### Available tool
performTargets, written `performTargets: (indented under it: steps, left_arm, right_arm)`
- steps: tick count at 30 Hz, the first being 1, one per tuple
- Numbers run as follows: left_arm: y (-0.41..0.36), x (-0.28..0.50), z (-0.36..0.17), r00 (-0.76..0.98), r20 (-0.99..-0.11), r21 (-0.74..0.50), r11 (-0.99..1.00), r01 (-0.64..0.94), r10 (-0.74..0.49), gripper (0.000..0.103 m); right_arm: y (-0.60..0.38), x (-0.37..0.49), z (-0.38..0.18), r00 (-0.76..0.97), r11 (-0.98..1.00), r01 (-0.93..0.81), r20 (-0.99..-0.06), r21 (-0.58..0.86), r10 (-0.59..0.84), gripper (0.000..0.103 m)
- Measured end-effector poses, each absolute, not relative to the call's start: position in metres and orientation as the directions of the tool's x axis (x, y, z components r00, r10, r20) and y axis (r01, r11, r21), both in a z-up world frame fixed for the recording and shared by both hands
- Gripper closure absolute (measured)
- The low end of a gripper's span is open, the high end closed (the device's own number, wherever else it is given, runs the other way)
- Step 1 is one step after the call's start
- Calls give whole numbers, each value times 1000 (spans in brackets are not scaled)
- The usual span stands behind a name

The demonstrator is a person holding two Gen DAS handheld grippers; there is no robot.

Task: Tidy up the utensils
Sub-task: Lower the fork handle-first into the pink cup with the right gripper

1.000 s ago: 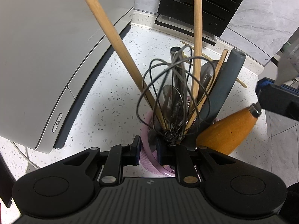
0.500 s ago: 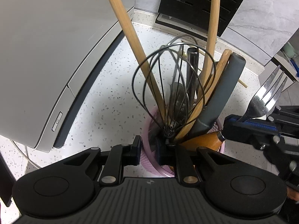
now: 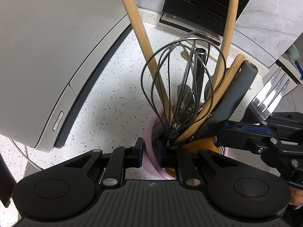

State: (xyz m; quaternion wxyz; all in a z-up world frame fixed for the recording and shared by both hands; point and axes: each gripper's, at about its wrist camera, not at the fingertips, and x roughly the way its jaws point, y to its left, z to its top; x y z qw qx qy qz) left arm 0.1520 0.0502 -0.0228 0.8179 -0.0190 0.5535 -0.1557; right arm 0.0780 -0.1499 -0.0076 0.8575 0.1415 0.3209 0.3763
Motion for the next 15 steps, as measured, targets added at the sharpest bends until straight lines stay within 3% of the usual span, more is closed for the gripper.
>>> performTargets:
  steps: [3,9,12,15]
  left_arm:
    - [51,152,-23,338,-899,-204,950,235,-277,88]
    - [51,154,-23,337,-900,-205,950,233,-277,88]
    - [50,154,-24,338,-902,-199,952,232,-270,88]
    - [50,154,-24,338,-902,-199,953,230,-270,88]
  right_arm:
    - [-146,75,-6,528,691,-565,-446,451,723,100]
    - [-130,53,8,579,713,-655,-441,249,686,83]
    - [-135,51,13,605,720,-650,-406,244,684,74]
    - [-138,53,19,632,736,-628,-387,252,671,73]
